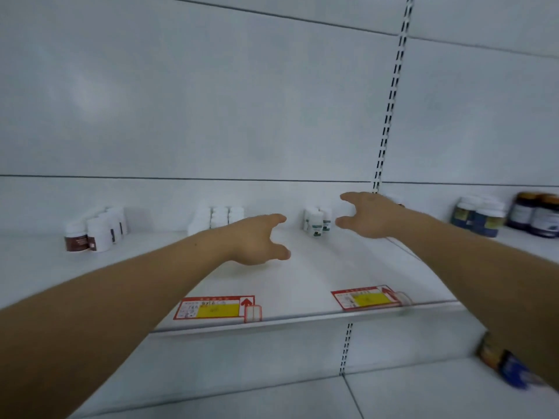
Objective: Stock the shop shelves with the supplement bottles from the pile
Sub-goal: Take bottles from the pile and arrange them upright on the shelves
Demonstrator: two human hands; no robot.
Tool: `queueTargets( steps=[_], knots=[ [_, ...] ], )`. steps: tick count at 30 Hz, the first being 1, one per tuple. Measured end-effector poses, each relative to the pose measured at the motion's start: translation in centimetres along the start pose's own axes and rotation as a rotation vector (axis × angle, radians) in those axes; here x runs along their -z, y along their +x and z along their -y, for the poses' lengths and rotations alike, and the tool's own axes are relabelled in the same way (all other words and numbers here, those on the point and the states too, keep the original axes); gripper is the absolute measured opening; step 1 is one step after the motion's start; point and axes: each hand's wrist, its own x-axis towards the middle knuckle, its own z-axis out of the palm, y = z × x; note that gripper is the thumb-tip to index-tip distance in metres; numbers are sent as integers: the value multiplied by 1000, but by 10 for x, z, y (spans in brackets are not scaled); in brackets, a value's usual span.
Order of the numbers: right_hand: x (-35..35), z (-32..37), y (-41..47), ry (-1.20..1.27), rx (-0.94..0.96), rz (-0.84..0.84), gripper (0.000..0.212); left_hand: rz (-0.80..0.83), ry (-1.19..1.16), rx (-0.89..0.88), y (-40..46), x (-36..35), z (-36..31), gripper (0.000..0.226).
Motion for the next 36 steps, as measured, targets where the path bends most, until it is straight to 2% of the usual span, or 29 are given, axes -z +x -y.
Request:
queueTargets(
  steps=[5, 11, 14, 17, 20, 28, 36],
  knots=[
    [-9, -22, 7, 20, 41, 40, 71, 19, -38, 87, 22, -20, -18, 79],
    [-20, -36, 47, -34, 192, 61, 62, -89, -108, 211, 67, -36, -39, 85],
    [-30, -42, 68, -38, 273, 83, 65, -132, -148, 240, 91, -45, -48, 81],
    [-42, -46, 83, -13, 328, 75, 59, -166, -165, 271, 108, -54, -50, 94],
    [-52, -50, 92, 14, 349, 59, 55, -189, -166, 289, 119, -60, -50, 96],
    [-61, -51, 107, 46, 392, -50, 39, -253, -95, 243, 134, -61, -44, 72],
    [-65, -43, 112, 104, 398, -74, 38, -281, -59, 220, 131, -59, -39, 53]
  ],
)
